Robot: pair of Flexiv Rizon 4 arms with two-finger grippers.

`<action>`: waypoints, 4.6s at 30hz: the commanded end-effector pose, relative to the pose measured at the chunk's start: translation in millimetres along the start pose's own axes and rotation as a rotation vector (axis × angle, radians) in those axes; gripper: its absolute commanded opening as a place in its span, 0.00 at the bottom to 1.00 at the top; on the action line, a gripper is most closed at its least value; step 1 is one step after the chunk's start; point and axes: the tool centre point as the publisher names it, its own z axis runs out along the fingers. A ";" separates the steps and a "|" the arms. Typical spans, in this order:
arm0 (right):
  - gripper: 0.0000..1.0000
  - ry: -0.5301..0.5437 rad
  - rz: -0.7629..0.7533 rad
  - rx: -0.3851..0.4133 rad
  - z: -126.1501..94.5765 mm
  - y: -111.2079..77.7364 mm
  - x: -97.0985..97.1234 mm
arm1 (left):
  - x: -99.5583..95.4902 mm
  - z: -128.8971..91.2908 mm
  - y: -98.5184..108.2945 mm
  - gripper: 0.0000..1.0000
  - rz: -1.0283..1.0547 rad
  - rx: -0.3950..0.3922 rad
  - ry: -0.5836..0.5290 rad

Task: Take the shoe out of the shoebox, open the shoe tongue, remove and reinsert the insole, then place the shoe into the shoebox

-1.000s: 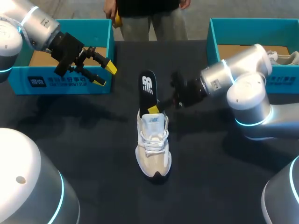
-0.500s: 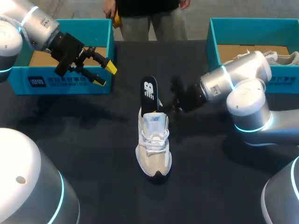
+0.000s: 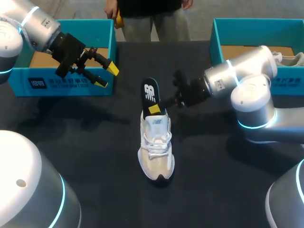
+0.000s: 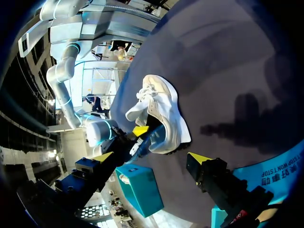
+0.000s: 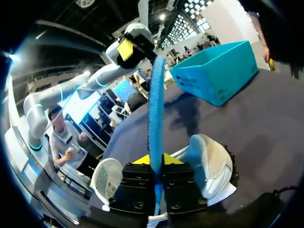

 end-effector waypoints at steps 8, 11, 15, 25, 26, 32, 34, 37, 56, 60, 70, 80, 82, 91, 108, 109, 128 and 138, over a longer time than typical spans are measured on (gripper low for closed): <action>0.00 0.066 0.042 -0.006 11.4 -11.3 -2.2 | 0.2 -0.4 0.3 1.00 0.001 0.002 0.002; 0.00 0.068 0.053 0.012 12.7 -15.4 -0.3 | 0.2 -0.4 0.3 1.00 0.001 0.002 0.002; 0.00 0.066 0.064 0.026 14.8 -22.6 2.2 | 0.2 -0.4 0.3 1.00 0.001 0.002 0.002; 0.32 0.037 0.053 0.010 7.5 -15.5 9.8 | 0.2 -0.4 0.3 1.00 0.001 0.002 0.002; 0.33 0.036 0.052 0.007 6.4 -13.8 10.4 | 0.2 -0.4 0.3 1.00 0.001 0.002 0.002; 0.36 0.009 0.055 -0.017 1.1 -6.4 14.9 | 0.2 -0.4 0.3 1.00 0.001 0.002 0.002; 0.37 0.001 0.060 -0.033 -1.9 -5.3 16.2 | 0.2 -0.4 0.3 1.00 0.001 0.002 0.002; 0.38 -0.013 0.067 -0.037 -5.1 -6.1 16.4 | 0.2 -0.4 0.3 1.00 0.001 0.002 0.002; 0.00 0.018 0.073 0.000 5.4 -6.6 6.3 | 0.2 -0.4 0.3 1.00 0.001 0.002 0.002; 0.00 0.040 0.085 0.037 10.7 -9.0 5.2 | 0.2 -0.4 0.3 1.00 0.001 0.002 0.002; 0.00 0.022 0.116 0.089 14.0 -26.3 5.5 | 0.2 -0.4 0.3 1.00 0.001 0.002 0.002; 0.38 0.003 0.128 0.081 10.5 -31.0 11.5 | 0.2 -0.4 0.3 1.00 0.001 0.002 0.002; 0.42 -0.005 0.115 0.075 8.7 -25.9 10.9 | 0.2 -0.4 0.3 1.00 0.001 0.002 0.002; 0.42 -0.015 0.081 0.077 4.2 -9.6 10.0 | 0.2 -0.4 0.3 1.00 0.001 0.002 0.002; 0.00 -0.030 0.085 0.060 -1.6 -3.8 -2.1 | 0.2 -0.4 0.3 1.00 0.001 0.002 0.002; 0.00 -0.024 0.088 0.064 -0.5 -4.8 -2.3 | 0.2 -0.4 0.3 1.00 0.001 0.002 0.002; 0.28 -0.015 0.121 0.114 6.6 -23.2 2.3 | 0.2 -0.4 0.3 1.00 0.001 0.002 0.002; 0.48 -0.024 0.091 0.111 4.8 -12.3 10.0 | 0.2 -0.4 0.3 1.00 0.001 0.002 0.002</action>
